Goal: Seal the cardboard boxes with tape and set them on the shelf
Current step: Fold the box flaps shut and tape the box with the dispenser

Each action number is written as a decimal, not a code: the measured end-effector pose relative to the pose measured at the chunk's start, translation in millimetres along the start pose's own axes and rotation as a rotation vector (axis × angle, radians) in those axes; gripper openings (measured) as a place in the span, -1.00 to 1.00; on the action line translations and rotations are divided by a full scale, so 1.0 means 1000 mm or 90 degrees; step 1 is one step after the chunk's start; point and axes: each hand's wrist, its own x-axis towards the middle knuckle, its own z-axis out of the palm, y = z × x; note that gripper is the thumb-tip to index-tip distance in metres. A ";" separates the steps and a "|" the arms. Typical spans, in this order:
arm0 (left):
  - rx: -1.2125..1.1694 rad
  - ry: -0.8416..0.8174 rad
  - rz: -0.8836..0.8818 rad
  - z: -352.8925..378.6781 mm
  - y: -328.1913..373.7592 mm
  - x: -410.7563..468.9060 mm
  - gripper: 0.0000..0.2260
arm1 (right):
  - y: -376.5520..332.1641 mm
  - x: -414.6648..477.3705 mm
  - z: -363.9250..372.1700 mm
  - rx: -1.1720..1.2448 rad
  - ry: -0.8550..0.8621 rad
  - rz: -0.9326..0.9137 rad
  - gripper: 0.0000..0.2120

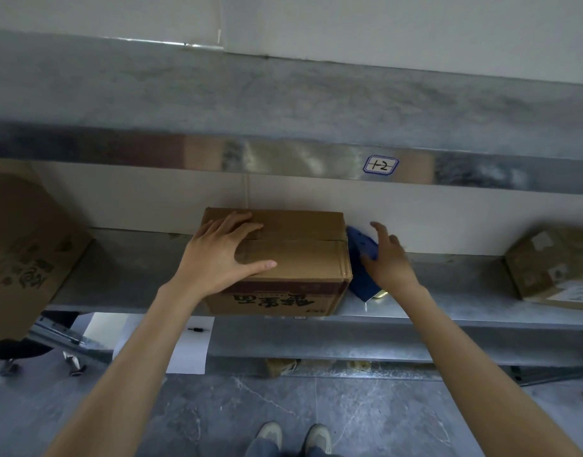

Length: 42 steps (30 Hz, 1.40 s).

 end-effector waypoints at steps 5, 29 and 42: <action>-0.036 -0.015 0.013 -0.002 -0.019 0.002 -0.17 | -0.073 -0.018 -0.012 0.373 0.110 -0.105 -0.50; 0.019 -0.054 0.185 0.010 -0.043 -0.006 -0.37 | -0.087 -0.016 -0.005 -0.271 -0.241 -0.556 -0.48; -0.127 0.036 -0.009 0.014 -0.029 -0.005 -0.28 | -0.088 -0.018 0.006 -0.187 -0.140 -0.387 -0.37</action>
